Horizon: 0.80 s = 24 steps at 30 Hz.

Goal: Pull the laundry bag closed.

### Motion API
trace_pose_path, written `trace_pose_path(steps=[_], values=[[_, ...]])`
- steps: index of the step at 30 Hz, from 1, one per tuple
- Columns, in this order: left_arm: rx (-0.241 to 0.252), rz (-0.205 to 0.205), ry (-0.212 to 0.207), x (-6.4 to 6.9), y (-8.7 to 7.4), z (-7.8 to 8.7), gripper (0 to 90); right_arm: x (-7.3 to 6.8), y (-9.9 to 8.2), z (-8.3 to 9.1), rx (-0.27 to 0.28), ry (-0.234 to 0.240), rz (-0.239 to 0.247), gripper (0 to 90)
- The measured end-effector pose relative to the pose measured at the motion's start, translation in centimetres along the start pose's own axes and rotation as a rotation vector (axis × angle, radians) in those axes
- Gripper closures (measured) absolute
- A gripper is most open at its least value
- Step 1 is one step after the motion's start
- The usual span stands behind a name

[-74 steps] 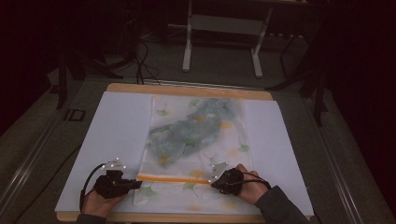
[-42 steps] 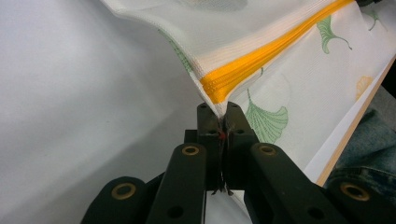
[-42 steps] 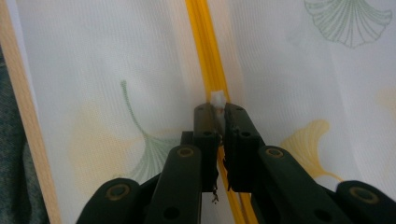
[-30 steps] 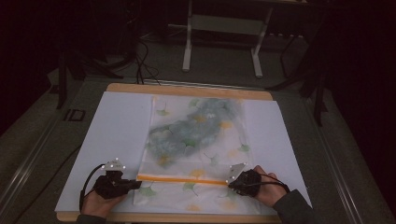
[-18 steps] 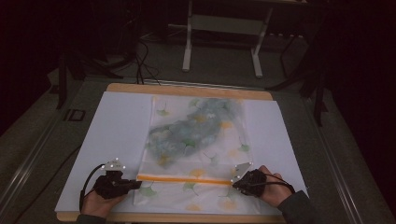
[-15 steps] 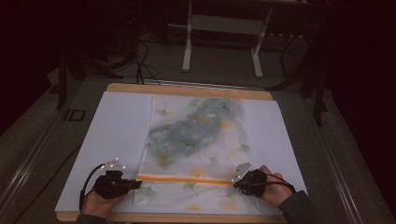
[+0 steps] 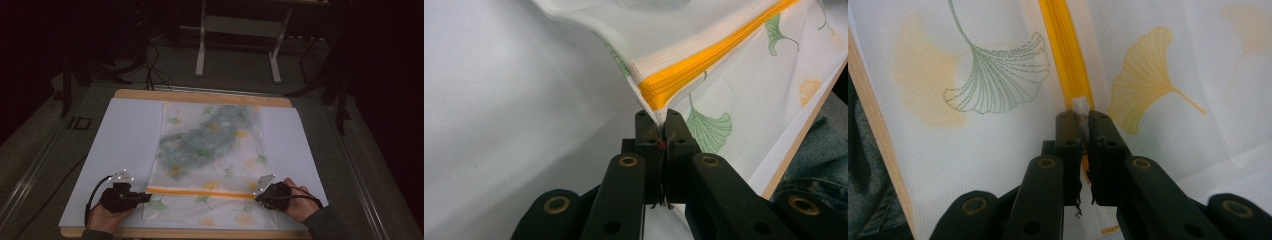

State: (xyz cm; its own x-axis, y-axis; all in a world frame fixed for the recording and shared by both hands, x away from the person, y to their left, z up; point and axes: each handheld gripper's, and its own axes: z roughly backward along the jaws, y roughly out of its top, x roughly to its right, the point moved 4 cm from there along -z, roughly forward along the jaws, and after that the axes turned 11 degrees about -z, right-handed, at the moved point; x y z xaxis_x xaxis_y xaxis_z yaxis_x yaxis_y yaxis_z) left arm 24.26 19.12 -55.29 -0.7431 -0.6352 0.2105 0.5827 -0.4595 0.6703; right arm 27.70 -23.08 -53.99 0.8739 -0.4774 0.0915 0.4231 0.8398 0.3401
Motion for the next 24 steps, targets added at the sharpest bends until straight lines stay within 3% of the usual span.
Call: trace_pose_path(steps=[24], values=[[-0.002,0.000,0.001,0.05,0.04,-0.10,88.1,0.32,-0.24,0.66,-0.005,-0.007,0.009,84.5]])
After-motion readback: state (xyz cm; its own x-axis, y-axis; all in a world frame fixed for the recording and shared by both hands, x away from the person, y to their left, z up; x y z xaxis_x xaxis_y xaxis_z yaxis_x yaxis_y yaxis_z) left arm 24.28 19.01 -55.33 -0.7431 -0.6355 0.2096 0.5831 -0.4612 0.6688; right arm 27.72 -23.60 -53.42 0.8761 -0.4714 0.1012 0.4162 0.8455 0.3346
